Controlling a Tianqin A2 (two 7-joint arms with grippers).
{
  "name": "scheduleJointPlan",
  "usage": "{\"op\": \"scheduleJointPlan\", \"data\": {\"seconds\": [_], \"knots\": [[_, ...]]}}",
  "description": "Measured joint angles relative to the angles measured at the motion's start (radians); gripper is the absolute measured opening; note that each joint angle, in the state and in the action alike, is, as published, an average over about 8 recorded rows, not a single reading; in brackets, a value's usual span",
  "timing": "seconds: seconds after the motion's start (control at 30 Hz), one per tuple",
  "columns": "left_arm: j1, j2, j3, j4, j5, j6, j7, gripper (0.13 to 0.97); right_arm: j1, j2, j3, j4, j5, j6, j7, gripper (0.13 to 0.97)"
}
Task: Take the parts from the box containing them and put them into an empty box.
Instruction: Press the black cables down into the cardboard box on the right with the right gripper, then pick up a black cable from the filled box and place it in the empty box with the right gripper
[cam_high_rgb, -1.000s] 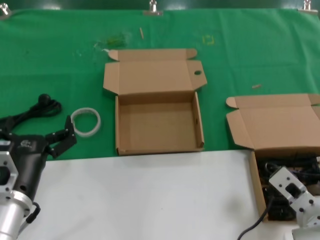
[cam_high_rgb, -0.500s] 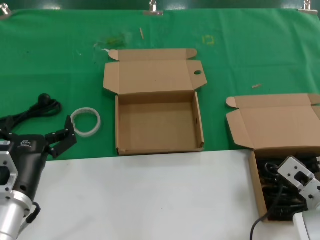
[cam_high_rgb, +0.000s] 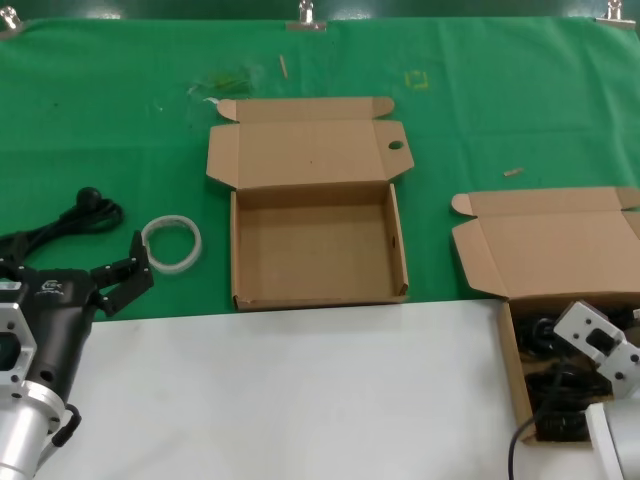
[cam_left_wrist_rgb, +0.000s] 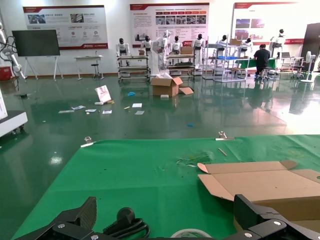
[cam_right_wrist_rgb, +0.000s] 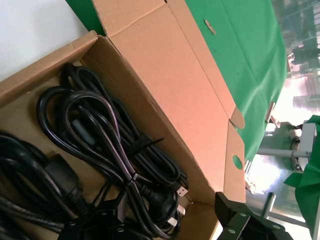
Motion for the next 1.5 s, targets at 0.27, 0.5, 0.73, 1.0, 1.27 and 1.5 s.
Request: {"op": "scheduleJointPlan", "data": {"seconds": [0.27,0.5,0.73,1.0,1.27,1.5], "knots": [[0.000,0.000,0.000,0.000,0.000,0.000,0.000,0.966,0.036,-0.010,0.008,-0.059,0.000,-0.037,-0.025,0.581],[0.000,0.000,0.000,0.000,0.000,0.000,0.000,0.966,0.047,-0.023,0.012,-0.086,0.000,-0.057,-0.037,0.479],[0.000,0.000,0.000,0.000,0.000,0.000,0.000,0.966,0.041,-0.034,0.026,-0.098,0.000,-0.072,-0.040,0.379],[0.000,0.000,0.000,0.000,0.000,0.000,0.000,0.966,0.027,-0.048,0.052,-0.093,0.000,-0.078,-0.037,0.320],[0.000,0.000,0.000,0.000,0.000,0.000,0.000,0.966,0.004,-0.060,0.073,-0.069,0.000,-0.072,-0.021,0.264],[0.000,0.000,0.000,0.000,0.000,0.000,0.000,0.966,-0.014,-0.060,0.083,-0.031,0.000,-0.053,-0.018,0.212]]}}
